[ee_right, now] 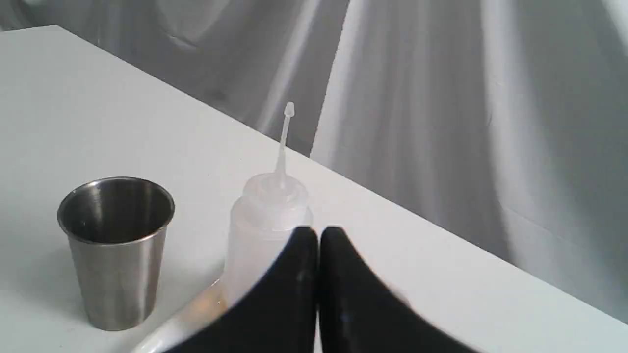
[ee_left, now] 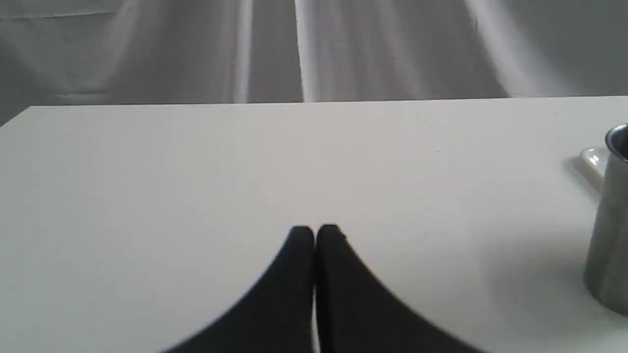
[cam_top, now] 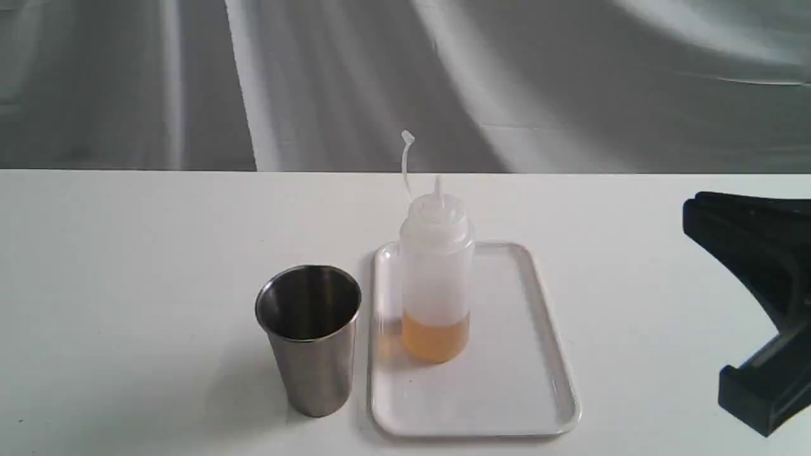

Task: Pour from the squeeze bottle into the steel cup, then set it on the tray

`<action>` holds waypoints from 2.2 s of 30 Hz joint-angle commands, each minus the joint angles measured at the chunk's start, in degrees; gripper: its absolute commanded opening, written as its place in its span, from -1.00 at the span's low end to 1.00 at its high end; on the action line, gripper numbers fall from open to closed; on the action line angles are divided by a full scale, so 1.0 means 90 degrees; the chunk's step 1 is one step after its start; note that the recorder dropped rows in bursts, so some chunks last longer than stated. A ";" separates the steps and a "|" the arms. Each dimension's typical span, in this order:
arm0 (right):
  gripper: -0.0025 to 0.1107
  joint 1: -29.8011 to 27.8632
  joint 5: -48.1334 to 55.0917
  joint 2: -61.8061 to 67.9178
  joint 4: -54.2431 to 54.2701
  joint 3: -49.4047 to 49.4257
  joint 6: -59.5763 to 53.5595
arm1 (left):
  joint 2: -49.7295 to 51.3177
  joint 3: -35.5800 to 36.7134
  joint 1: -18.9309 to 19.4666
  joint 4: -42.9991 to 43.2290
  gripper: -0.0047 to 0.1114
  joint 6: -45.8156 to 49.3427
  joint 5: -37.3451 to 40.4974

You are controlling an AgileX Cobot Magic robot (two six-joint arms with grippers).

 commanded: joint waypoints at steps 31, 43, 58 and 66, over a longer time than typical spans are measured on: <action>-0.96 -0.1808 0.1075 -0.1208 0.1174 0.0045 0.0107 | -0.0016 0.0028 -0.0052 -0.0005 -0.92 -0.0025 -0.0046; -0.96 -0.2757 0.0883 -0.2522 0.1175 0.1239 -0.0090 | -0.0016 0.0028 -0.0052 -0.0005 -0.92 -0.0011 -0.0046; -0.96 -0.3108 0.0003 -0.3836 0.1231 0.2889 0.0134 | -0.0016 0.0028 -0.0052 -0.0005 -0.92 -0.0025 -0.0046; -0.96 -0.3602 -0.0011 -0.4622 0.1372 0.3134 0.0316 | -0.0016 0.0028 -0.0052 -0.0005 -0.92 -0.0001 -0.0046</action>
